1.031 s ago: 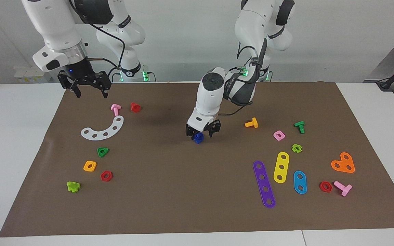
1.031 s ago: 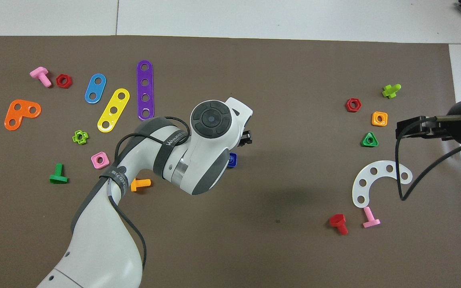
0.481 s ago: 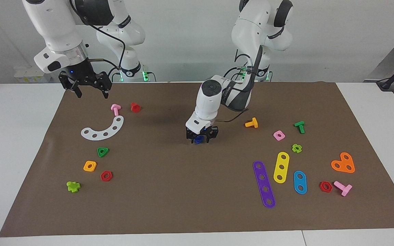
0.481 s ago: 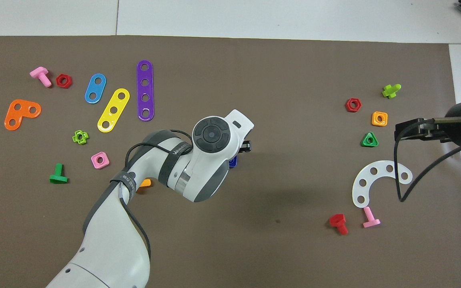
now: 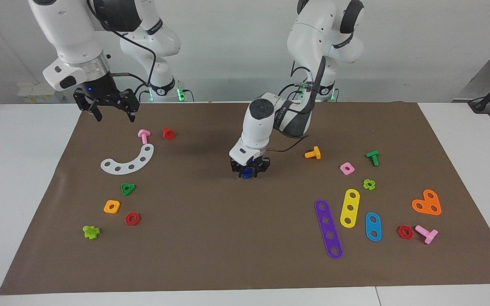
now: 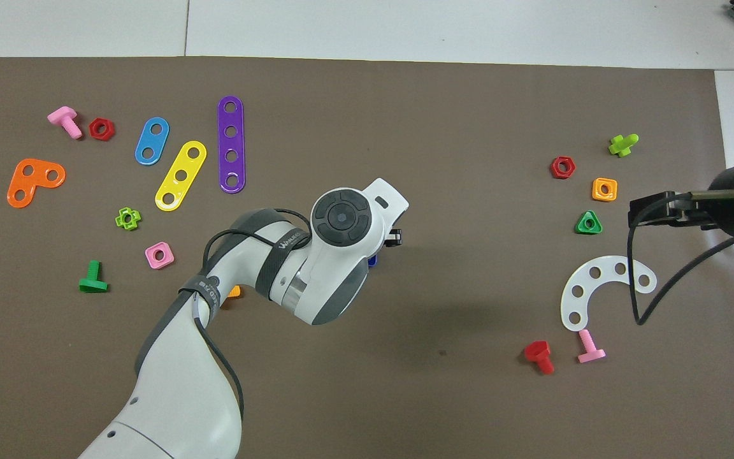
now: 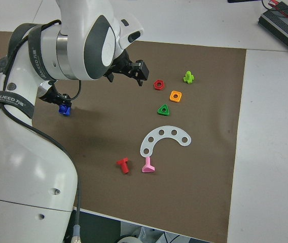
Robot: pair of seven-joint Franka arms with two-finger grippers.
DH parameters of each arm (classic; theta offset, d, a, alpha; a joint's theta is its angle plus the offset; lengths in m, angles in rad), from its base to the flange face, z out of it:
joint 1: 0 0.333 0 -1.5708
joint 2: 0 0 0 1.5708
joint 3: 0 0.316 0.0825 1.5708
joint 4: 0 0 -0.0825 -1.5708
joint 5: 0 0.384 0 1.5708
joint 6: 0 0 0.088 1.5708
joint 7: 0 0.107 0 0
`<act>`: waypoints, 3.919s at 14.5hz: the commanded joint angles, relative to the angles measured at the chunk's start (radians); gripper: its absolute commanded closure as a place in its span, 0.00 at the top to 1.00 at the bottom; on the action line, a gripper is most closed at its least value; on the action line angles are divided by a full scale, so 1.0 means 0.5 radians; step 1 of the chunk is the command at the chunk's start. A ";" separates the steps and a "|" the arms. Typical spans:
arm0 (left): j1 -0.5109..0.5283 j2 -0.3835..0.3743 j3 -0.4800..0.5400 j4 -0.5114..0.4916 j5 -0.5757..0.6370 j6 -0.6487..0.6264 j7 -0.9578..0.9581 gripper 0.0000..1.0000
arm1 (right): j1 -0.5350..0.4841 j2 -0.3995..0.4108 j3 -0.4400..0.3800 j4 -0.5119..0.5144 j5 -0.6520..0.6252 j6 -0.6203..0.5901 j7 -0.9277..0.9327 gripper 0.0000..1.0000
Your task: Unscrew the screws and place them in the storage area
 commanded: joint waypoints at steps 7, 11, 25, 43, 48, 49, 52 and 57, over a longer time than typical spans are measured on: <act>-0.039 -0.041 0.036 0.047 -0.001 -0.176 0.016 0.00 | -0.026 -0.053 0.014 -0.056 0.000 0.007 0.033 1.00; 0.001 0.002 0.036 0.320 -0.001 -0.504 0.016 0.00 | -0.026 -0.053 0.014 -0.056 0.000 0.010 0.036 1.00; 0.743 -0.206 0.057 0.111 -0.014 -0.581 0.862 0.00 | 0.403 -0.047 0.039 -0.516 0.003 0.602 0.257 0.99; 1.310 -0.767 0.094 -0.275 -0.001 -0.901 1.081 1.00 | 1.179 0.794 0.036 -0.507 -0.095 1.599 1.027 0.68; 1.553 -0.887 0.094 -0.262 0.157 -0.956 1.087 1.00 | 1.179 0.797 0.039 -0.510 -0.193 1.617 1.067 0.51; 1.554 -0.921 0.094 -0.247 0.210 -0.962 1.096 1.00 | 1.179 0.800 0.039 -0.507 -0.218 1.624 1.070 0.51; 1.517 -0.973 0.070 -0.046 0.220 -1.146 1.096 1.00 | 1.176 0.803 0.039 -0.513 -0.224 1.657 1.067 0.42; 1.440 -0.955 0.054 0.262 0.226 -1.416 1.332 1.00 | 1.164 0.794 0.036 -0.519 -0.233 1.651 1.064 0.00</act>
